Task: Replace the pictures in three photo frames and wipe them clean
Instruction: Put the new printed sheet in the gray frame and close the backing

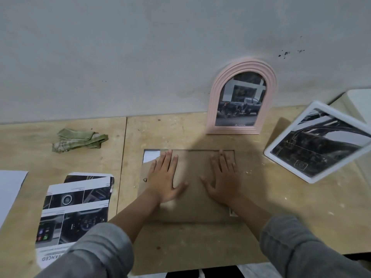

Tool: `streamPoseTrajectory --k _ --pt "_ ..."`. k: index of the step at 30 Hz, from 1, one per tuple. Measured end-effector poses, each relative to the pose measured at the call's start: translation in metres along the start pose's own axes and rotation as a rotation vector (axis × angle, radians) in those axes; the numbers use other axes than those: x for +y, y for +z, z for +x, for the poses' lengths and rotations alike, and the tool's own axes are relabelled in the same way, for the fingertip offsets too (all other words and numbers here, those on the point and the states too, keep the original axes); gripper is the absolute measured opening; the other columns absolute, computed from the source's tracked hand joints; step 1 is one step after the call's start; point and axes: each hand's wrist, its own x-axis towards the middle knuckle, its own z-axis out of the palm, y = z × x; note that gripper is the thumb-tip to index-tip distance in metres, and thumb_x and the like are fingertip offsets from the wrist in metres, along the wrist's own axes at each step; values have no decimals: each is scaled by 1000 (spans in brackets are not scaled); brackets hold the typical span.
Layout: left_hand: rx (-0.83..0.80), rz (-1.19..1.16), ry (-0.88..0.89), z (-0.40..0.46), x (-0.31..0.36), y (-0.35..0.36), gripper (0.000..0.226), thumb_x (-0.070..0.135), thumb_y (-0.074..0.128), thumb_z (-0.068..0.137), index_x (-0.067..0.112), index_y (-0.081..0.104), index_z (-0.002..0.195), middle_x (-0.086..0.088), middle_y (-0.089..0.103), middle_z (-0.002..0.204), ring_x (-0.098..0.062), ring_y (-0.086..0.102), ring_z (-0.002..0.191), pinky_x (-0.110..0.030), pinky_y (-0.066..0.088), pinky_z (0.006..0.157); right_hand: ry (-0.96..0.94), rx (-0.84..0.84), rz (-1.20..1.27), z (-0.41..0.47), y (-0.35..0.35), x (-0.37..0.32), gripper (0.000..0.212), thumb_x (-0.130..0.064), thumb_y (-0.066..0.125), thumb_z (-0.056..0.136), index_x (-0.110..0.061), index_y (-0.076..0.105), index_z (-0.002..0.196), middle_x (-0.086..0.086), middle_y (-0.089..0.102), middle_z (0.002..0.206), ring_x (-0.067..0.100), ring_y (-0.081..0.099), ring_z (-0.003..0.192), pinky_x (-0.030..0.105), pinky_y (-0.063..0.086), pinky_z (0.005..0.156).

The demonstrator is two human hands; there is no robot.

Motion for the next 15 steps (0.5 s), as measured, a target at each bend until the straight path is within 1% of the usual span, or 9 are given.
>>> streamPoseTrajectory --k 2,5,8,11,13,15 --pt "14 15 -5 2 -1 1 100 82 12 75 19 3 152 -2 -12 158 -20 -13 146 -43 3 117 2 14 10 2 1 -1 78 -64 41 81 -19 34 145 12 22 156 29 19 143 46 22 111" --pt "15 30 -6 3 0 3 98 81 18 78 20 0 153 -4 -11 159 -21 -13 146 -41 -2 115 1 21 2 3 2 -1 79 -64 41 81 -19 33 145 12 20 156 29 17 144 47 20 111" --pt "10 44 -15 3 0 3 98 80 20 78 18 3 153 -7 -6 160 -23 -9 147 -42 1 116 -1 19 -6 3 1 -3 79 -64 40 81 -18 33 145 12 20 156 30 16 144 47 19 112" --pt "8 39 -34 6 2 0 98 79 24 78 16 13 153 -9 3 160 -26 1 148 -46 11 116 14 1 -11 4 -2 -2 79 -65 39 81 -18 35 145 13 22 155 30 19 143 48 21 111" --pt "-3 14 -55 2 4 -3 96 78 22 78 16 14 153 -10 2 160 -27 1 148 -47 11 116 20 -16 -9 3 -3 -2 78 -65 38 81 -19 37 144 13 24 155 31 22 142 49 24 110" --pt "22 -21 -108 -9 2 -3 93 74 22 82 14 14 152 -13 0 160 -29 0 148 -46 12 116 42 -10 18 1 -4 -2 75 -63 36 83 -18 38 143 15 28 153 32 25 141 51 27 108"
